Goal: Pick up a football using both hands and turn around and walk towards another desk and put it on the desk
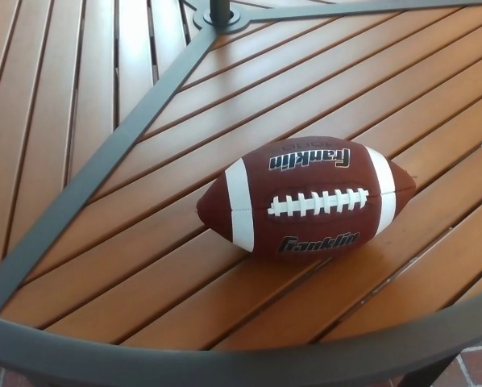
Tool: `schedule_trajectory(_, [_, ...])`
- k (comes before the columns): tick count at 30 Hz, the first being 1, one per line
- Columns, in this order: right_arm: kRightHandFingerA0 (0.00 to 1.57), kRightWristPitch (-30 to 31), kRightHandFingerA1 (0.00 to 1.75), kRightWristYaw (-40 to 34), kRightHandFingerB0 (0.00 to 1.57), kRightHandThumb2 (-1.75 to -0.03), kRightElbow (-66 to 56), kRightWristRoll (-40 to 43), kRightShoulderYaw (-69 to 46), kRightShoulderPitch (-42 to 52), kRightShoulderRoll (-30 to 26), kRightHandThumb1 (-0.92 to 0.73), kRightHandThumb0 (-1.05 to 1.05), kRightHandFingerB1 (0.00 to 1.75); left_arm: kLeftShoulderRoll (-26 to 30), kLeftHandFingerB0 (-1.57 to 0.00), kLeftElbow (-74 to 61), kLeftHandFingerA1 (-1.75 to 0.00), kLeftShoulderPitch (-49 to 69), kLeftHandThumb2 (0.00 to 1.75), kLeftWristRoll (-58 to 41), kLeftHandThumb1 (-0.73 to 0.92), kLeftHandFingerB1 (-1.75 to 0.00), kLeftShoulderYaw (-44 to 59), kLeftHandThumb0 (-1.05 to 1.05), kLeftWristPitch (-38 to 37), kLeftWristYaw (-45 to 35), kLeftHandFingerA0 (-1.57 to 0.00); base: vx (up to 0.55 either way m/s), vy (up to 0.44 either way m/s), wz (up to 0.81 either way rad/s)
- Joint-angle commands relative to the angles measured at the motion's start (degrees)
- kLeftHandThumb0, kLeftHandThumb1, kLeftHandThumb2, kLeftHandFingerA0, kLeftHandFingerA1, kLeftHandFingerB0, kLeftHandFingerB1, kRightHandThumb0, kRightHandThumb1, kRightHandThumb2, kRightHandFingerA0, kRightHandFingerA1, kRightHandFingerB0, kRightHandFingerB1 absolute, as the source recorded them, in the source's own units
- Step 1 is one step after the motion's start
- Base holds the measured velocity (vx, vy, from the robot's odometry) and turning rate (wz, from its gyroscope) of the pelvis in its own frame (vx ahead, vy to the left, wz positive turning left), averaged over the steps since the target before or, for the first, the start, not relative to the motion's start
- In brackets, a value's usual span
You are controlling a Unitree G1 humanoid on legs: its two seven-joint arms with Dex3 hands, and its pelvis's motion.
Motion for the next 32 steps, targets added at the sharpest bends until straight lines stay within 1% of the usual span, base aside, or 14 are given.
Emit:
schedule_trajectory(1, [1.03,-8.6,0.50,0.8,0.83,-0.59,2.5,-4.4,1.8,-0.2,-2.5,-0.62,-0.15,0.49,0.7,-1.02,1.3,-0.94,0.2,0.72,5.0,0.61,-0.56,-0.4,-0.09,-8.5,3.4,-1.13,0.00,0.000,0.00])
schedule_trajectory(3, [1.03,-9.0,0.49,1.0,0.82,-0.58,3.2,-4.2,1.8,-0.4,-2.5,-0.62,-0.18,0.48,0.6,-1.00,1.6,-0.94,0.0,0.75,4.9,0.60,-0.55,0.1,-0.08,-9.0,3.2,-1.13,0.00,0.000,0.00])
schedule_trajectory(5, [1.04,-9.7,0.49,0.4,0.82,-0.57,4.1,-4.7,1.9,-0.9,-2.5,-0.60,-0.20,0.48,0.3,-1.00,1.7,-0.85,-0.1,0.71,4.5,0.60,-0.56,1.1,-0.10,-9.7,3.1,-1.09,0.00,0.000,0.00])
schedule_trajectory(7, [1.04,-10.3,0.49,0.7,0.82,-0.57,4.6,-4.6,1.8,-1.0,-2.5,-0.60,-0.20,0.48,0.3,-1.00,2.1,-0.85,-0.3,0.71,4.8,0.60,-0.56,1.3,-0.10,-10.0,3.2,-1.09,0.00,0.000,0.00])
schedule_trajectory(8, [1.05,-10.9,0.49,0.2,0.81,-0.59,4.1,-5.2,2.1,-0.8,-2.6,-0.63,-0.18,0.48,0.3,-0.98,2.5,-0.72,-0.6,0.73,5.2,0.60,-0.55,1.1,-0.08,-9.6,3.1,-1.09,0.00,0.000,0.00])
schedule_trajectory(9, [1.06,-11.2,0.49,0.1,0.79,-0.58,4.0,-5.3,2.1,-0.8,-2.6,-0.64,-0.17,0.47,0.1,-0.93,2.5,-0.64,-0.6,0.68,4.9,0.61,-0.54,1.5,-0.08,-9.7,2.8,-1.05,0.00,0.000,0.00])
schedule_trajectory(16, [1.05,-12.0,0.50,-0.8,0.77,-0.62,4.4,-6.2,2.0,-0.9,-2.3,-0.68,-0.12,0.48,-0.2,-0.91,2.7,-0.64,-0.5,0.64,5.5,0.63,-0.55,2.5,-0.09,-10.5,2.5,-1.05,0.00,0.000,0.00])
schedule_trajectory(17, [1.01,-12.2,0.48,-0.9,0.68,-0.61,1.9,-6.6,2.0,-0.2,-2.7,-0.68,-0.13,0.44,-1.9,-0.97,2.0,-0.65,-0.5,0.57,-1.3,0.54,-0.56,8.9,-0.17,-12.3,0.6,-1.09,0.00,0.000,0.00])
schedule_trajectory(19, [1.01,-12.0,0.49,-0.7,0.67,-0.61,0.6,-6.0,1.3,-0.1,-2.6,-0.69,-0.14,0.43,-3.0,-0.94,2.0,-0.66,-0.9,0.56,-4.1,0.53,-0.57,13.6,-0.14,-13.6,-1.9,-1.06,0.00,0.000,0.00])
schedule_trajectory(23, [1.01,-11.7,0.49,-0.6,0.67,-0.61,0.0,-6.2,1.0,0.1,-2.5,-0.69,-0.14,0.43,-3.4,-0.94,2.1,-0.66,-1.1,0.56,-2.5,0.53,-0.57,16.0,-0.14,-13.8,-2.7,-1.06,0.00,0.000,0.00])
schedule_trajectory(24, [0.99,-12.6,0.52,0.6,0.66,-0.72,-6.5,-3.0,-1.2,1.3,-1.5,-0.71,-0.04,0.47,-3.8,-0.94,-0.2,-0.70,-2.0,0.61,-4.7,0.56,-0.57,18.3,-0.12,-14.3,-4.5,-1.07,0.00,0.000,0.00])
schedule_trajectory(27, [1.01,-11.8,0.53,1.9,0.66,-0.70,-11.6,-1.6,-2.8,2.2,-0.2,-0.74,-0.04,0.47,-4.6,-0.92,-2.8,-0.69,-1.7,0.61,-4.3,0.59,-0.58,19.6,-0.10,-14.3,-5.5,-1.08,0.00,0.000,0.00])
schedule_trajectory(30, [1.01,-12.4,0.52,2.7,0.69,-0.73,-13.0,-3.3,-2.2,2.9,-0.4,-0.73,-0.03,0.47,-4.8,-0.92,-3.9,-0.67,-1.0,0.58,-1.6,0.59,-0.56,18.2,-0.13,-14.3,-4.6,-1.09,0.00,0.000,0.00])
schedule_trajectory(32, [1.02,-12.6,0.53,3.0,0.71,-0.71,-13.7,-3.7,-1.9,3.6,-0.5,-0.68,-0.05,0.48,-4.7,-0.93,-3.8,-0.66,-0.8,0.58,-0.6,0.58,-0.56,17.4,-0.16,-14.3,-4.6,-1.06,0.00,0.000,0.00])
